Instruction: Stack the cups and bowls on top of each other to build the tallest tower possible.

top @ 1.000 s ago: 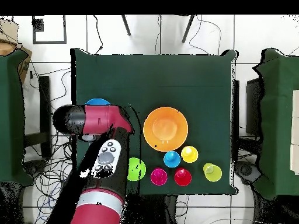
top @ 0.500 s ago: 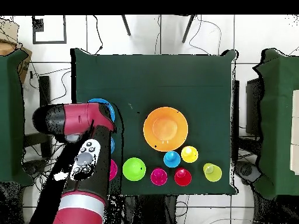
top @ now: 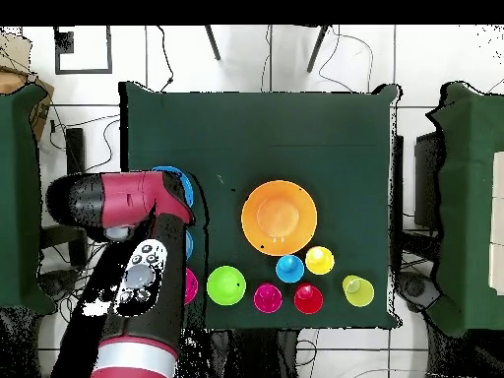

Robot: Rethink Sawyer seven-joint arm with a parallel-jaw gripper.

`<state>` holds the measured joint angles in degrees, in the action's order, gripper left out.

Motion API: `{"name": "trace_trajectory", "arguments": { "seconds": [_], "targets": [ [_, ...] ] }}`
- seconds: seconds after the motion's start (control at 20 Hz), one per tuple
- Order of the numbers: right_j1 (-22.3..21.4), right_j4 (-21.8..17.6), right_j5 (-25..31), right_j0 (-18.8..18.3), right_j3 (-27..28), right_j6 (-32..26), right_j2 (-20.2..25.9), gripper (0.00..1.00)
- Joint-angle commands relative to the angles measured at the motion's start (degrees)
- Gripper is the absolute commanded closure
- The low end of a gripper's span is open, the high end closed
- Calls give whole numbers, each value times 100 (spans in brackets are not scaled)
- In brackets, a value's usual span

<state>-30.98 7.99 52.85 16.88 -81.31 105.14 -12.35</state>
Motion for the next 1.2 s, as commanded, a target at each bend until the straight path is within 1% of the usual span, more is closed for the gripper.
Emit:
{"name": "trace_trajectory", "arguments": {
  "seconds": [0.05,0.3,0.45,0.55,0.75,0.9,1.05,1.2],
  "targets": [
    [-547,-393,243,-396,-874,-195,327,0],
    [-851,-574,-76,-759,-1365,-591,358,0],
    [-1161,-680,-233,-1093,-1732,-987,414,0],
    [-1287,-828,-320,-1287,-1870,-1134,420,0],
    [-1337,-1181,-558,-1657,-2012,-1194,485,0],
    [-1370,-1361,-627,-1839,-2059,-1181,523,0],
    [-1437,-1532,-619,-2122,-2090,-1248,595,0],
    [-1426,-1789,-699,-2398,-2067,-1256,669,0]
  ]
}}
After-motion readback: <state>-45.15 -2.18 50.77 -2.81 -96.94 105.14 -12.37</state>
